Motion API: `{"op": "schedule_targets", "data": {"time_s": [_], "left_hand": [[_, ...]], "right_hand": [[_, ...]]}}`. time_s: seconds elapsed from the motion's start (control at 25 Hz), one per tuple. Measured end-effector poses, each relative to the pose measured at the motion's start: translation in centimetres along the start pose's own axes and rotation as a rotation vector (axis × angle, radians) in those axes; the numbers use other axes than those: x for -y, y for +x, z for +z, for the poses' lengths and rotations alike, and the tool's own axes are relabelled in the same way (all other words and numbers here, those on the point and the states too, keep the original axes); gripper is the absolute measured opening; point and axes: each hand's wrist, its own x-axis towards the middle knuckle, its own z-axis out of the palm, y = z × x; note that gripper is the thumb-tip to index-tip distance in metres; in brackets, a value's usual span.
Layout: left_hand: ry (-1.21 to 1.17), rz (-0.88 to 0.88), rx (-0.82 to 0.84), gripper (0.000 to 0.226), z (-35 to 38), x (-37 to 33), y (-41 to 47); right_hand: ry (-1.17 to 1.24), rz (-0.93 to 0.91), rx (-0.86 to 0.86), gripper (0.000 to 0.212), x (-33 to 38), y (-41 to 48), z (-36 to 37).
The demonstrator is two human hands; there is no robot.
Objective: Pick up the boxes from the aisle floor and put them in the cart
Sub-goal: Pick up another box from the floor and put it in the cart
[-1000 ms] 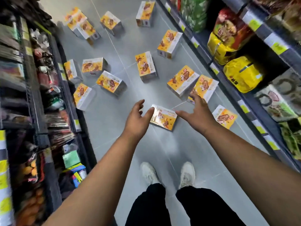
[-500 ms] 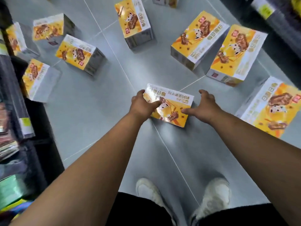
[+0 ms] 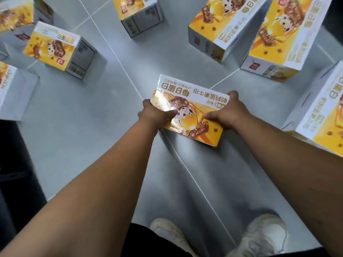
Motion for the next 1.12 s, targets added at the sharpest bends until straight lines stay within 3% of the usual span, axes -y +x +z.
{"op": "schedule_targets", "data": {"time_s": [0.16,0.64,0.84,1.12], "left_hand": [[0.054,0.096,0.008,0.096,-4.2,-5.5,-8.9],[0.111,0.419,0.006,0.084,-19.8,-24.2,-40.1],[0.156,0.526,0.013,0.078,-25.1,-29.5,-53.8],[0.278,0.822,0.007,0.087,-28.8,-33.4,-63.6]], "right_hand": [[0.099,0.022,-0.065,0.091,3.1,-7.8,-6.4],[0.23,0.017,-0.253,0.093,18.3,-35.7,-31.4],[0.246,-0.016,-0.311,0.091,21.4,-47.7,-39.7],[0.311,-0.071,-0.484,0.092,22.6,-59.5,-46.3]]}}
